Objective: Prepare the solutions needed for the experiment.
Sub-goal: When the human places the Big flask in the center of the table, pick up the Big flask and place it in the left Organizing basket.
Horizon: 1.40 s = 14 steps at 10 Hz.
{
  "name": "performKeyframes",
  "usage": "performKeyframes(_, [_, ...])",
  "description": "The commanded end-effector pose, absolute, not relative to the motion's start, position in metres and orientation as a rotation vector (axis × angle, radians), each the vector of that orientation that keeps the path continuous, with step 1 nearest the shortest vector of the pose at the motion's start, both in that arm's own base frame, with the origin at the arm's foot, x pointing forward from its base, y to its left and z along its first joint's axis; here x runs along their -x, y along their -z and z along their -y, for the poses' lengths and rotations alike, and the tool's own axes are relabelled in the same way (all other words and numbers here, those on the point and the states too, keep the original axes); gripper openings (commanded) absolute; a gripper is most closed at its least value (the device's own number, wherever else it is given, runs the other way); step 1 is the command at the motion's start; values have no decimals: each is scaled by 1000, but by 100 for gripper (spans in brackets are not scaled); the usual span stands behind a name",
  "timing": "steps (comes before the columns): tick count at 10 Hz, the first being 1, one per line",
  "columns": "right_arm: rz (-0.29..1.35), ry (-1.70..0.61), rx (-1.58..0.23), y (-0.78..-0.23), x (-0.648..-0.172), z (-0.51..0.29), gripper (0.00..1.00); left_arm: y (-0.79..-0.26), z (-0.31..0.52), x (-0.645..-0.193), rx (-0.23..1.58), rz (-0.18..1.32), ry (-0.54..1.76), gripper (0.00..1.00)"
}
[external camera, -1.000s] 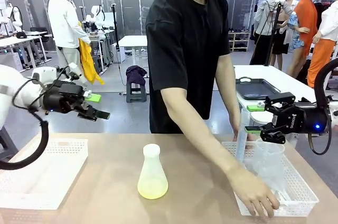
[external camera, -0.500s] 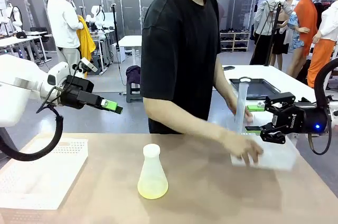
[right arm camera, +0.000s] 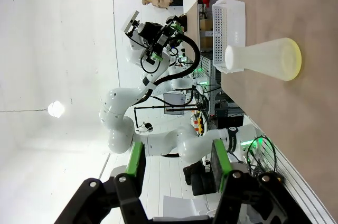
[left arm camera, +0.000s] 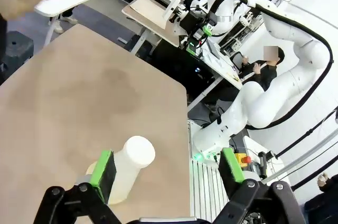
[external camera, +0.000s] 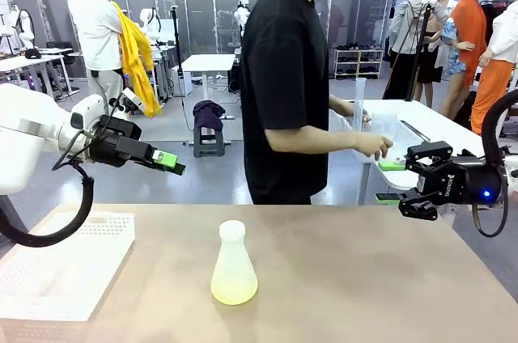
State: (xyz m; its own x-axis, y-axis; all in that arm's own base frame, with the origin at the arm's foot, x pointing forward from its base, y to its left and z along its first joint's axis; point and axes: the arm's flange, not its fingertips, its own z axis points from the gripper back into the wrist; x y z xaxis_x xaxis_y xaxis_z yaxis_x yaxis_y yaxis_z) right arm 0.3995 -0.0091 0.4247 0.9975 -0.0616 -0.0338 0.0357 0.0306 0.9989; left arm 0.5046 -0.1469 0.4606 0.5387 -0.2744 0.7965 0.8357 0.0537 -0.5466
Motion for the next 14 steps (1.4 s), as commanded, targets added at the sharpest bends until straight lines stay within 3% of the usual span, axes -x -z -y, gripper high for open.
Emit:
performKeyframes(1, [22, 71, -1543, -426, -399, 9, 64, -452, 167, -523, 1270, 656, 997, 100])
performKeyframes(4, [22, 71, -1543, -426, -399, 9, 64, -423, 182, -559, 1284, 822, 1142, 100])
performKeyframes(8, [22, 71, -1543, -426, -399, 9, 64, -383, 202, -584, 1158, 964, 1328, 100])
performKeyframes(14, [22, 71, -1543, -426, -399, 9, 64, -381, 193, -581, 1207, 929, 1295, 100])
